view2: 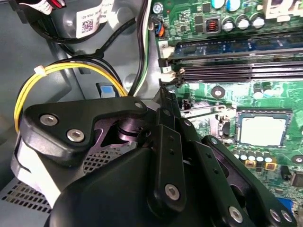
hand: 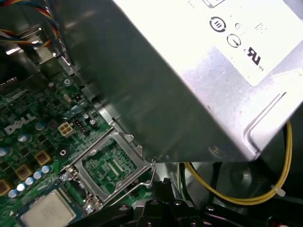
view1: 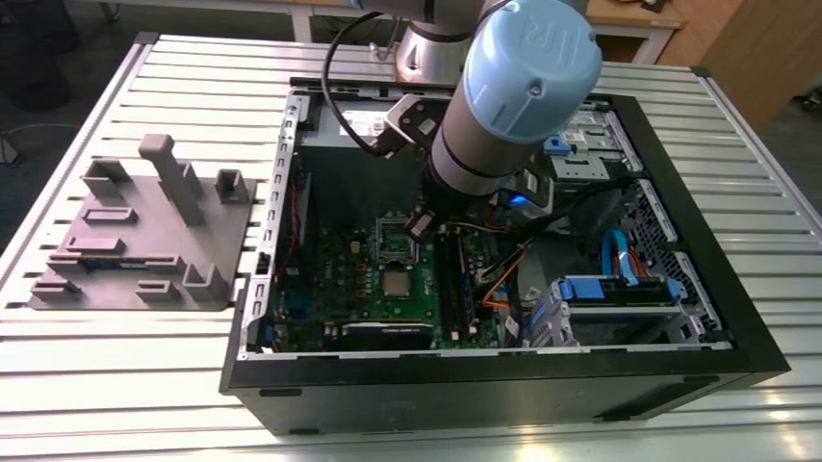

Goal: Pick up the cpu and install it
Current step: 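Close the cpu cover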

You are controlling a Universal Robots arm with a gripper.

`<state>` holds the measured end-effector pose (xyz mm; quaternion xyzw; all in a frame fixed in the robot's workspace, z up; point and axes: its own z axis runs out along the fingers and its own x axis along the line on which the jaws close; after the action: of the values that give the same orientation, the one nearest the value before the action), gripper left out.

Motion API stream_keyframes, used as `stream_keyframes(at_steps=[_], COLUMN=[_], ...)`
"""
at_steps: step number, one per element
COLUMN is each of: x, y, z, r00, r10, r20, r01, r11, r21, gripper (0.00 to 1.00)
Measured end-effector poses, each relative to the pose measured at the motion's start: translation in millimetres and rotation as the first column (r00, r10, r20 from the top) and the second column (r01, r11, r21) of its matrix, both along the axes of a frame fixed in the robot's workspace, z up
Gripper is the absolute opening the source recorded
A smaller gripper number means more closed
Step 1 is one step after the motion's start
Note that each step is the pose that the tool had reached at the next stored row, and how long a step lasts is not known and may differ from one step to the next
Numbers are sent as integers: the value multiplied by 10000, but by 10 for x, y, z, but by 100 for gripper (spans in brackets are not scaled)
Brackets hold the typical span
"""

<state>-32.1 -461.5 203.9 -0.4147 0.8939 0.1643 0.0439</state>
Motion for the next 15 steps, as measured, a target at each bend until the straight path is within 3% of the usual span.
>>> stream_keyframes(at_steps=[3, 10, 15], x=[1, -3, -13], y=[28, 48, 66], z=[-13, -57, -85], r00=[10000, 10000, 10000], r10=[1, 2, 1], r20=[0, 0, -1], r01=[-1, -2, -1], r11=[10000, 10000, 10000], r21=[14, 31, 6], gripper=[10, 10, 10])
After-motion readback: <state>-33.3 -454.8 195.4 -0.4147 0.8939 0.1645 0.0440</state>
